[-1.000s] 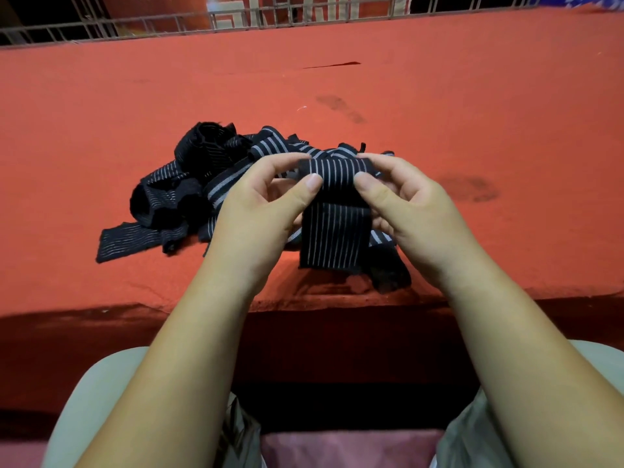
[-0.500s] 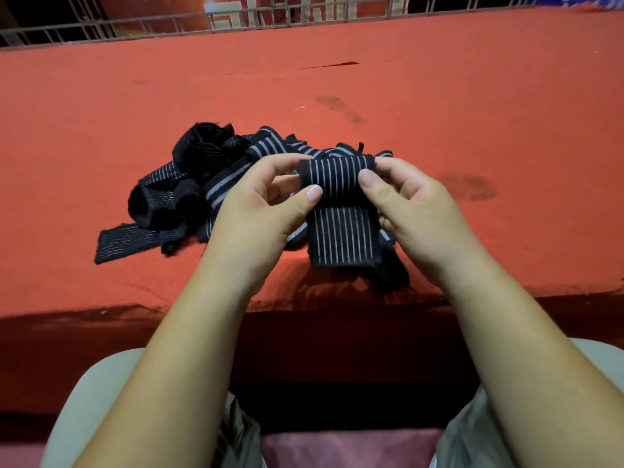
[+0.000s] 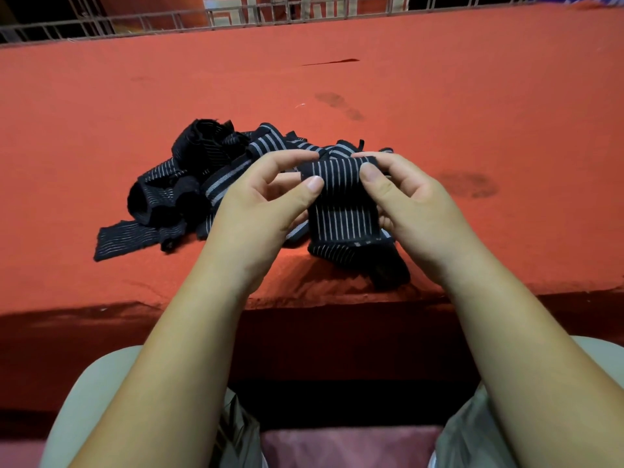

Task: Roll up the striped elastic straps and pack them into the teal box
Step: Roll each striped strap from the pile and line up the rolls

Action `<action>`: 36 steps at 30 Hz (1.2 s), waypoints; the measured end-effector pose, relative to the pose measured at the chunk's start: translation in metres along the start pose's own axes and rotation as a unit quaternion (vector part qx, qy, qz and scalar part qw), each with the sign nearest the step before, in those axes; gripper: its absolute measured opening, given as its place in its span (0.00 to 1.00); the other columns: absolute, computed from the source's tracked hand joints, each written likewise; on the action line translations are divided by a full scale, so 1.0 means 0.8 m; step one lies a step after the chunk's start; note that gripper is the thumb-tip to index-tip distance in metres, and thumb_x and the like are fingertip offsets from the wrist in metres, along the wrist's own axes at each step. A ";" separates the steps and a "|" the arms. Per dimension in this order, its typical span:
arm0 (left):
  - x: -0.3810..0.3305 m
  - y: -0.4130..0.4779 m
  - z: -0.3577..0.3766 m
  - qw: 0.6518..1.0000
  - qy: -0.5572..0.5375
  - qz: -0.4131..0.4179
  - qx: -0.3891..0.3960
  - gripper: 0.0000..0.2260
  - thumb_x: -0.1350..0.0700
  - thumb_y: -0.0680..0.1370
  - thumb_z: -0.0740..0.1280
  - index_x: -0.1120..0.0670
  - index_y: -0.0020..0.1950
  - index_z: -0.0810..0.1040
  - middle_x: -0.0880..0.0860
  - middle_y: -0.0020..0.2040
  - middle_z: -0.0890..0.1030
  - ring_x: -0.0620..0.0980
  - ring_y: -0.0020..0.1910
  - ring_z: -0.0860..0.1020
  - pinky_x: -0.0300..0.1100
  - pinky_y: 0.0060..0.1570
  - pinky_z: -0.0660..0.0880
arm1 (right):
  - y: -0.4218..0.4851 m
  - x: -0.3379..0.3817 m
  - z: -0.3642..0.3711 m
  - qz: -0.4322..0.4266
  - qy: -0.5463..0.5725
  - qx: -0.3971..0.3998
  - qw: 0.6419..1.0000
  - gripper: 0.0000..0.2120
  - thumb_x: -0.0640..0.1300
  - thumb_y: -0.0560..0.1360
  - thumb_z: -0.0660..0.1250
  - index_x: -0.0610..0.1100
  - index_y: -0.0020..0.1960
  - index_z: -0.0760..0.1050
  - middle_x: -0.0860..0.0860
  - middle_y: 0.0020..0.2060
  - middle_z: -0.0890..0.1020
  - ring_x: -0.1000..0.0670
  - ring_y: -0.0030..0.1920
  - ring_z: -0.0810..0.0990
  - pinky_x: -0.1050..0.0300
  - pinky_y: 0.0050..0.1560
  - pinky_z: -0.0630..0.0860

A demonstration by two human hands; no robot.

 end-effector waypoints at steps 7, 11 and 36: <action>0.009 0.000 -0.002 1.000 0.000 -0.018 -0.018 0.11 0.50 0.81 0.76 0.53 0.61 0.88 0.55 0.58 0.89 0.64 0.63 0.85 0.68 0.69 0.78 | 0.000 -0.004 -0.003 -0.012 0.016 0.008 1.000 0.16 0.40 0.84 0.69 0.53 0.70 0.79 0.53 0.55 0.87 0.46 0.56 0.87 0.42 0.57 0.82; 0.006 0.000 -0.003 0.999 -0.014 -0.005 -0.042 0.13 0.58 0.80 0.76 0.56 0.65 0.84 0.52 0.56 0.89 0.51 0.59 0.87 0.49 0.62 0.83 | 0.001 -0.005 -0.005 0.001 0.025 -0.007 1.000 0.17 0.38 0.83 0.69 0.46 0.71 0.78 0.54 0.52 0.88 0.55 0.51 0.86 0.57 0.48 0.80; 0.005 0.001 0.004 0.999 0.022 0.000 -0.030 0.14 0.59 0.81 0.76 0.56 0.66 0.84 0.53 0.54 0.90 0.51 0.56 0.88 0.43 0.54 0.82 | 0.002 -0.001 -0.015 -0.065 -0.044 0.039 0.996 0.20 0.35 0.85 0.67 0.46 0.74 0.74 0.51 0.62 0.85 0.54 0.64 0.83 0.59 0.64 0.78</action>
Point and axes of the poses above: each hand's wrist, its own y-axis towards the middle knuckle, its own z-axis out of the palm, x = y × z, the point moved 6 cm from there along y, towards the middle knuckle
